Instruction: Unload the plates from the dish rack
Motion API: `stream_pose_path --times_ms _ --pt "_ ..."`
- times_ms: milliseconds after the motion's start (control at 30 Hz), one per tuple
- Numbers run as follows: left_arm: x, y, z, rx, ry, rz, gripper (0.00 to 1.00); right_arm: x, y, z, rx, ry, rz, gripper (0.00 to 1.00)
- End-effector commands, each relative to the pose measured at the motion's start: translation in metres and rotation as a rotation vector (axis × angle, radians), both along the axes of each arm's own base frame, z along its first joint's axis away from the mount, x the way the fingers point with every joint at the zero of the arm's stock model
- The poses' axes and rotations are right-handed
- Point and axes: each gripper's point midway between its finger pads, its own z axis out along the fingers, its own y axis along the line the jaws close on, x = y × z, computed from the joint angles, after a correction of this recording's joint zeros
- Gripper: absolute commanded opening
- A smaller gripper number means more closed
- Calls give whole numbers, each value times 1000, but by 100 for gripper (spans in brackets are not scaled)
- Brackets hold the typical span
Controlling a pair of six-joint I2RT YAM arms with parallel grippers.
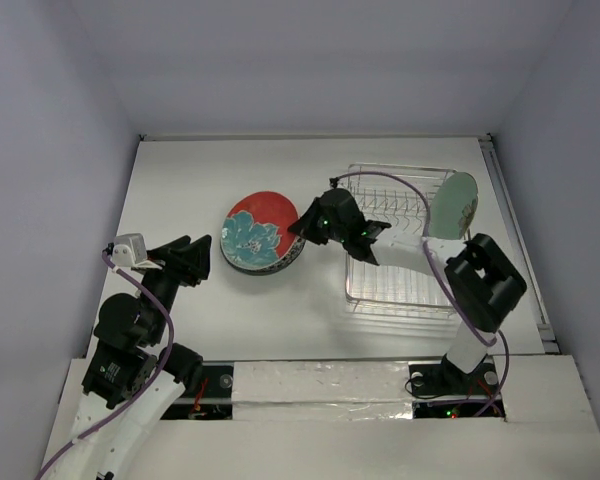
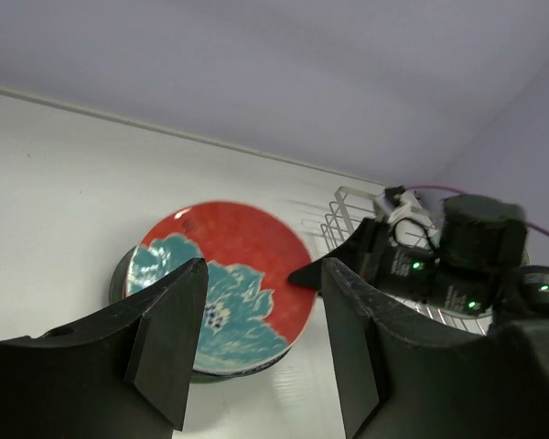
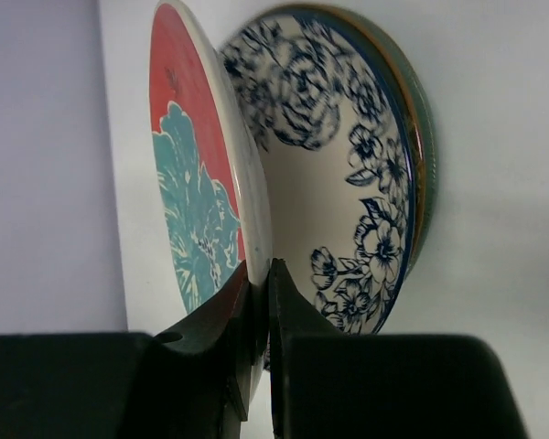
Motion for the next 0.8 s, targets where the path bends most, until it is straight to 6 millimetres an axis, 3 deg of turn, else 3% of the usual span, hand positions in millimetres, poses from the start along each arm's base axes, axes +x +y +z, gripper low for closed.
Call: stream_pose_path --times_ms 0,233,367,467,533,567,600,633,667,767 --pt "1 -3 7 -10 -26 -9 50 15 42 100 324 -175 -6 0" --pt "0 -2 8 -13 -32 -9 50 19 38 73 300 -136 -71 2" --pt "-1 -2 9 -14 -36 -9 50 17 27 46 243 -93 -112 28" --pt "-1 -1 9 -16 -39 -9 50 16 15 29 181 -76 -149 39" --pt "-1 -1 9 -14 -38 -9 50 18 10 29 138 -81 -162 46" --pt "-1 -1 9 -14 -38 -9 50 16 7 21 77 -75 -149 57" --pt "-1 -2 8 -15 -36 -9 50 15 6 18 41 -69 -140 58" --pt "-1 -1 9 -16 -39 -9 50 18 6 27 20 -83 -137 59" --pt "-1 -1 9 -17 -39 -9 50 18 -4 20 -54 -78 -149 63" --pt "-2 -1 11 -19 -44 -9 50 20 -21 29 -129 -110 -196 74"
